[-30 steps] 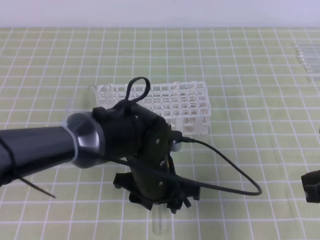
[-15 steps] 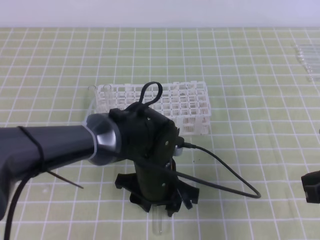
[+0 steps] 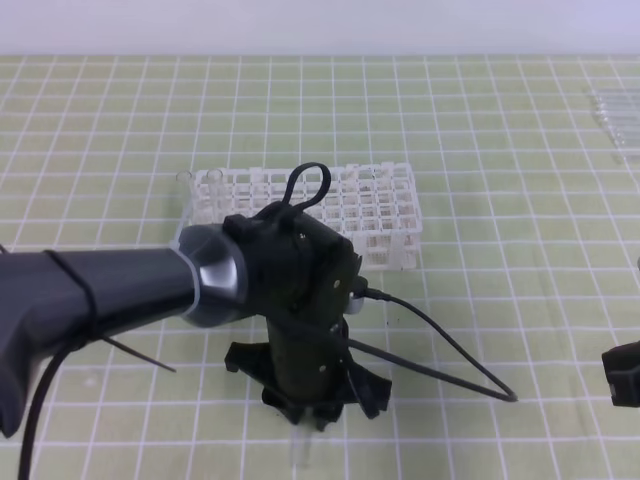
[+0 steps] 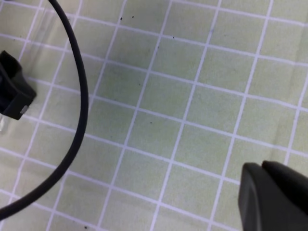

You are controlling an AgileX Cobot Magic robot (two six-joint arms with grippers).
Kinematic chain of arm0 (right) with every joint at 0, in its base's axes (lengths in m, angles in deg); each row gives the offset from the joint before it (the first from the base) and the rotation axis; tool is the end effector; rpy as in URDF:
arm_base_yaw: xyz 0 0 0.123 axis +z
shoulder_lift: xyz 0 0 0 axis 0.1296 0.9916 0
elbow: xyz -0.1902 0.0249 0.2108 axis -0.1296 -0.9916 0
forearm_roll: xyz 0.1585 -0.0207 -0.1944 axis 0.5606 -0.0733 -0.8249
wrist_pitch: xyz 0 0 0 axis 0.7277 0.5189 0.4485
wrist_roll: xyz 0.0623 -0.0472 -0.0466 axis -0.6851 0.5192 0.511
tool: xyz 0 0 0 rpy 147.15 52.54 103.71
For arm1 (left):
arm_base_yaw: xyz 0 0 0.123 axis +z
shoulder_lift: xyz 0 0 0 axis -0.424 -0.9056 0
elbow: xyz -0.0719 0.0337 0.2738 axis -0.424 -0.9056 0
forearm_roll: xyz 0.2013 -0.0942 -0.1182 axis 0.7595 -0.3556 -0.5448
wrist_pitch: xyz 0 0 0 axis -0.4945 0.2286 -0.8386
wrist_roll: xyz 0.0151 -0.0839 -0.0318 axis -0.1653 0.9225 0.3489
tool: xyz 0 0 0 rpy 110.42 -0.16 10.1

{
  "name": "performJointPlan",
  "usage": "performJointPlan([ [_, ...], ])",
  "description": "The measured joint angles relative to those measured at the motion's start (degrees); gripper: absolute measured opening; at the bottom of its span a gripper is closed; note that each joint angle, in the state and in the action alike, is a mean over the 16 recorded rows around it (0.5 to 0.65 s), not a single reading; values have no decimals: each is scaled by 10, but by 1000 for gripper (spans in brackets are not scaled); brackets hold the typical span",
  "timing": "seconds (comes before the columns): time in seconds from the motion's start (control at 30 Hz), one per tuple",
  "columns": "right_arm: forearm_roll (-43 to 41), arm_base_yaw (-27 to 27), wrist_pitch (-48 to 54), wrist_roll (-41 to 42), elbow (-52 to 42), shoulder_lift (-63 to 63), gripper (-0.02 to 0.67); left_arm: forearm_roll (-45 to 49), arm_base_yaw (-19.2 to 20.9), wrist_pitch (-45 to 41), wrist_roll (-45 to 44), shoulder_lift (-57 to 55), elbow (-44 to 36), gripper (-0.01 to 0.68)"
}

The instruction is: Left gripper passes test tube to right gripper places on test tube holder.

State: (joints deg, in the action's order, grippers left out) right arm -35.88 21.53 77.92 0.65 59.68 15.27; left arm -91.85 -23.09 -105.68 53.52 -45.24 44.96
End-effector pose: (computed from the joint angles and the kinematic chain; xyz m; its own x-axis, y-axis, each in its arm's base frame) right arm 0.1615 0.0597 0.2765 -0.8116 -0.1631 -0.5610 -0.3182 0.9288 0.1902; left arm 0.2392 -0.2712 0.1620 -0.9383 0.3458 -0.0017 0.3456 0.9378 -0.0335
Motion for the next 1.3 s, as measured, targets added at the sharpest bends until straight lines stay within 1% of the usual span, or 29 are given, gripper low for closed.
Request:
performJointPlan([
  [0.2,0,0,0,0,0,0,-1,4,0,-14,-21,0,-1,10],
  [0.43,0,0,0,0,0,0,-1,7,0,-21,-65,2,-2,6],
  [0.7,0,0,1,0,0,-1,-1,11,-5,-22,-108,36,-2,7],
  [0.9,2,0,0,0,6,-5,-1,17,-9,-11,-116,106,-13,6],
  [1.07,15,0,0,4,20,-8,-1,33,-10,13,-115,186,-38,6],
  [1.17,35,0,-1,15,32,-10,-1,52,-11,38,-107,239,-64,6],
  [1.3,87,0,-6,49,50,-10,-1,85,-8,90,-87,306,-117,7],
])
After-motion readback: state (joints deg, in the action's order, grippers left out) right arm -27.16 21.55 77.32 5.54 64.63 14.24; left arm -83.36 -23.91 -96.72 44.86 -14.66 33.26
